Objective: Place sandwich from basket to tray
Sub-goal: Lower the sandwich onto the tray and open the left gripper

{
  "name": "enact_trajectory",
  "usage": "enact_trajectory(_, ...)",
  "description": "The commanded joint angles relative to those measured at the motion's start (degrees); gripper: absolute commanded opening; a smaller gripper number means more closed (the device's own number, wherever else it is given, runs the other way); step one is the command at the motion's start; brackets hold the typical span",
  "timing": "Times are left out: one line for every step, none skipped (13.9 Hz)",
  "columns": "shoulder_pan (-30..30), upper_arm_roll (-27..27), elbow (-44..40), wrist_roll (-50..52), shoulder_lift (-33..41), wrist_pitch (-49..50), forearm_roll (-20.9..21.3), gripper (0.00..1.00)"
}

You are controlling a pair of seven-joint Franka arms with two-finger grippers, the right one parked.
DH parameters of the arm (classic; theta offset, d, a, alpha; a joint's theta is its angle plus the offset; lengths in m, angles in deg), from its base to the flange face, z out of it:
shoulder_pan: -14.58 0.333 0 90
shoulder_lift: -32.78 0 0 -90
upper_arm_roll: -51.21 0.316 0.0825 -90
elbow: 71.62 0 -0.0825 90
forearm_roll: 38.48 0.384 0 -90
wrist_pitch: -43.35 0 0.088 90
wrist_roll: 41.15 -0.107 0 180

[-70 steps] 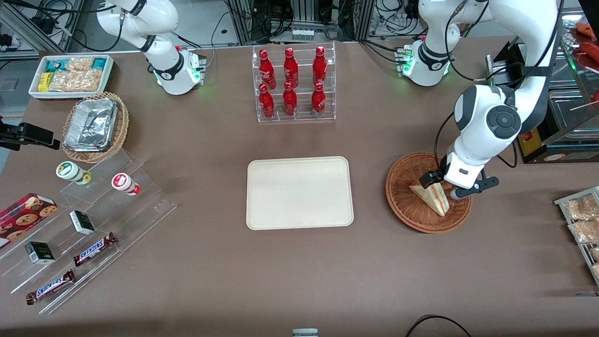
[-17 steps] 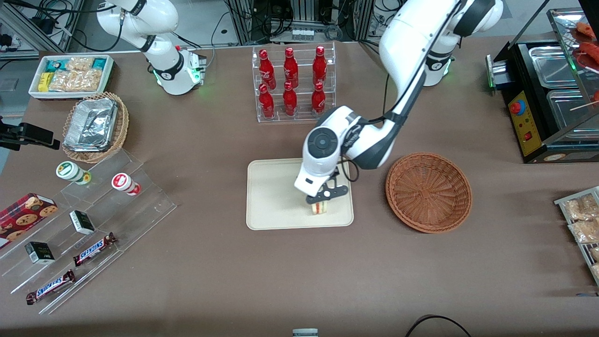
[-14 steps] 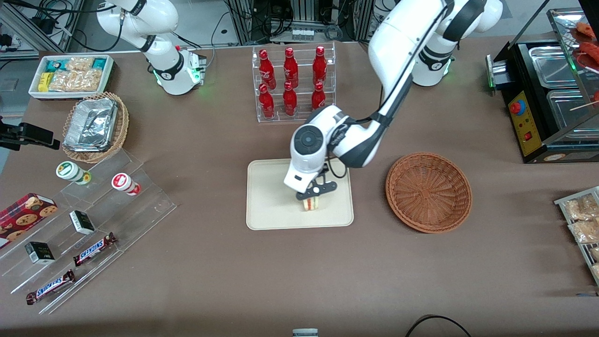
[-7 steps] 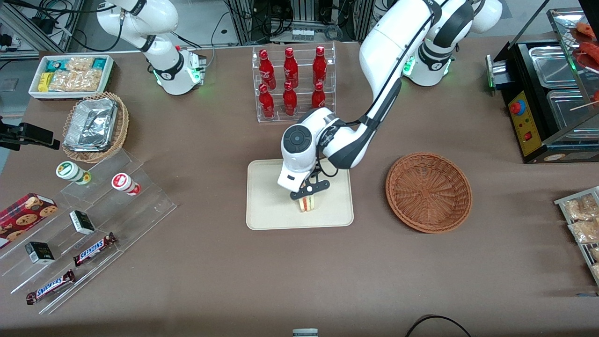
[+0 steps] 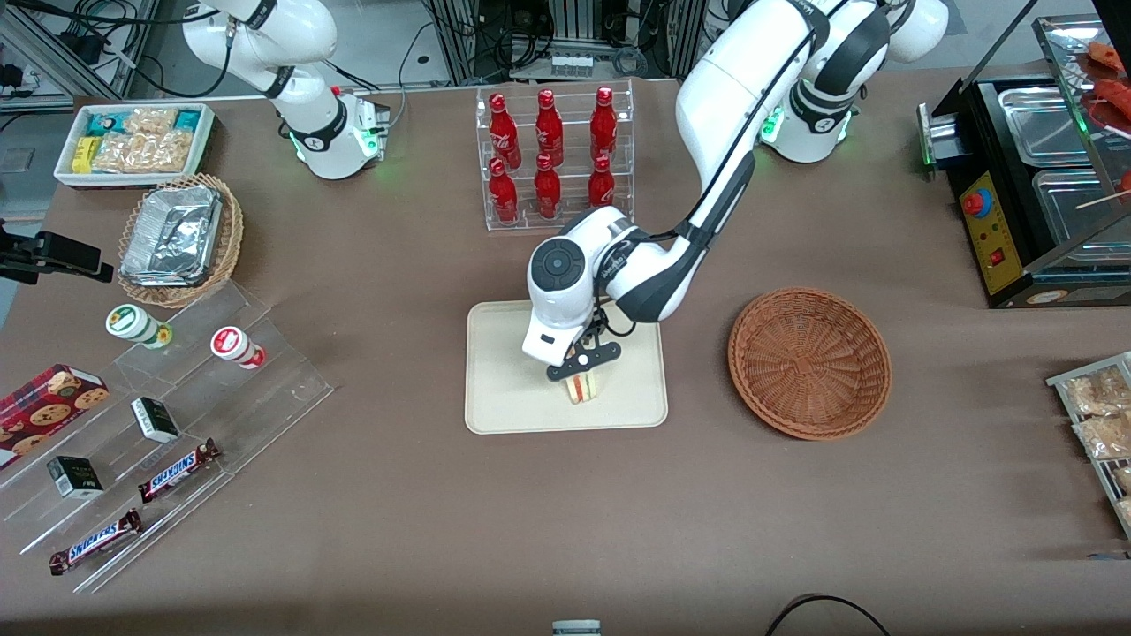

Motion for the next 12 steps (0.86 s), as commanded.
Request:
enact_trajectory(-1.0,0.7,-1.4,2.0,2.4,3.8,0.3,1.0)
enact_trajectory(-0.9,0.8,-1.4,1.9,4.1,4.6,0.3,1.0)
enact_trajectory(-0.7,0.8,-1.4,1.3,5.4,5.8,0.6,1.0)
enact_trajectory(-0.6,0.8,-1.4,0.8,7.2,7.6,0.6,1.0)
enact_trajectory(-0.5,0.9,-1.4,0.1,8.9,8.9,0.7,1.0)
enact_trajectory(-0.3,0.9,-1.4,-2.4,10.7,9.9,0.5,1.0)
enact_trajectory(0.4,1.0,-1.4,-5.8,12.2,11.4,0.4,1.0)
enact_trajectory(1.8,1.0,-1.4,-8.8,13.3,12.8,0.4,1.0)
enact_trajectory(2.8,1.0,-1.3,-11.1,14.3,14.1,0.8,1.0)
enact_trajectory(3.9,1.0,-0.9,-13.6,15.5,15.2,1.0,1.0)
enact_trajectory(4.5,1.1,-0.2,-15.3,17.0,17.2,1.1,1.0)
enact_trajectory(5.7,2.0,0.3,-15.9,18.2,19.7,1.1,1.0)
